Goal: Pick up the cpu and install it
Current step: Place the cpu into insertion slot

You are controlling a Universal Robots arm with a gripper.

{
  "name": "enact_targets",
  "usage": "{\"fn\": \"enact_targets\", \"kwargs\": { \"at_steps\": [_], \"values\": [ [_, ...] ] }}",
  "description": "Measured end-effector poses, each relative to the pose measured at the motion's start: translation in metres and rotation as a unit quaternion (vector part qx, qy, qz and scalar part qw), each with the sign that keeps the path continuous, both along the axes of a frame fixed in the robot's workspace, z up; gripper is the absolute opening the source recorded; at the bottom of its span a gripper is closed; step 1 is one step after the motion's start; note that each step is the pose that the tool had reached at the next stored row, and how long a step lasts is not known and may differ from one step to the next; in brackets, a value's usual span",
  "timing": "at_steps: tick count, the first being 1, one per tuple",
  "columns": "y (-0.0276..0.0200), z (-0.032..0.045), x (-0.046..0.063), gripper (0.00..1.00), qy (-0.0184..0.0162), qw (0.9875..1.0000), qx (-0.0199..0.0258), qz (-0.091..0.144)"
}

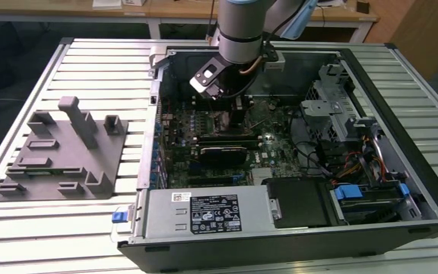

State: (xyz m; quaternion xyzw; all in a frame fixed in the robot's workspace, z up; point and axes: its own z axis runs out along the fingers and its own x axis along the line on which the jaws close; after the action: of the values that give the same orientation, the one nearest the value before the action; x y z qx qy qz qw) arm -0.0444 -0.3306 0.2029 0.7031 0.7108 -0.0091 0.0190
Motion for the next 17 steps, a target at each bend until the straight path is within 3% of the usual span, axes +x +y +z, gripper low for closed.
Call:
{"fn": "enact_targets", "kwargs": {
  "at_steps": [17],
  "values": [
    [0.0008,-0.0081,-0.0025,0.54,0.0003,1.0000,-0.0001,-0.003]
  ]
}}
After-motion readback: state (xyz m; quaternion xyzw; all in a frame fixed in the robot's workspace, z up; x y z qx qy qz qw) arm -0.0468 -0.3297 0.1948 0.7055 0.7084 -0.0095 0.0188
